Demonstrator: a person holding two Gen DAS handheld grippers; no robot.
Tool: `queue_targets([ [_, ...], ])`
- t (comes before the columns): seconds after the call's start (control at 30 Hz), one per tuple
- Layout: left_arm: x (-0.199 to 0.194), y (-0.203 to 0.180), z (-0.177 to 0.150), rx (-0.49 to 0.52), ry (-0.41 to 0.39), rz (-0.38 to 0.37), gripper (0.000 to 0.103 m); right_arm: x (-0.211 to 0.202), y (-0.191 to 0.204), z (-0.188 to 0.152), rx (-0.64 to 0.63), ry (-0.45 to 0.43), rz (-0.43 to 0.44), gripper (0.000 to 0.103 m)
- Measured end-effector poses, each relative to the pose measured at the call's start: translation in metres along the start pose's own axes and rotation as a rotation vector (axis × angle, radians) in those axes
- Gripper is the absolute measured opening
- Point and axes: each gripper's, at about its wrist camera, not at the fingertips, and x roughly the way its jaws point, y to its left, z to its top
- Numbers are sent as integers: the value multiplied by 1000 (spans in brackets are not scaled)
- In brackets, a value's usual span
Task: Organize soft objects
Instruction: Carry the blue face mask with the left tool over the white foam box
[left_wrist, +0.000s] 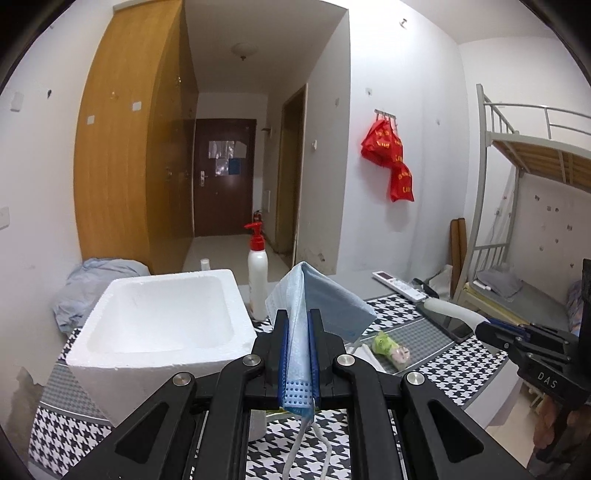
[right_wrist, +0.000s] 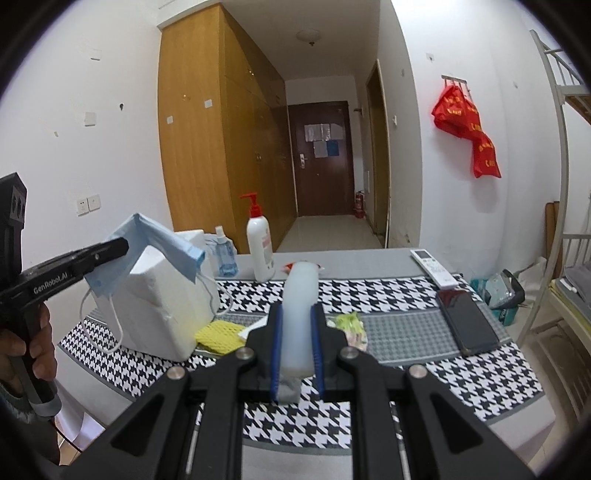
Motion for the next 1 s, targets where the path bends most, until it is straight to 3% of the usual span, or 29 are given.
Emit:
queue_targets([
  [0.43,-13,14,20,-2,-71,75,11,9,17,22,-25,-56,64,18],
  [1.0,-23,50,25,-36,-100,187,11,33,44,40,-57,-64,140,18],
])
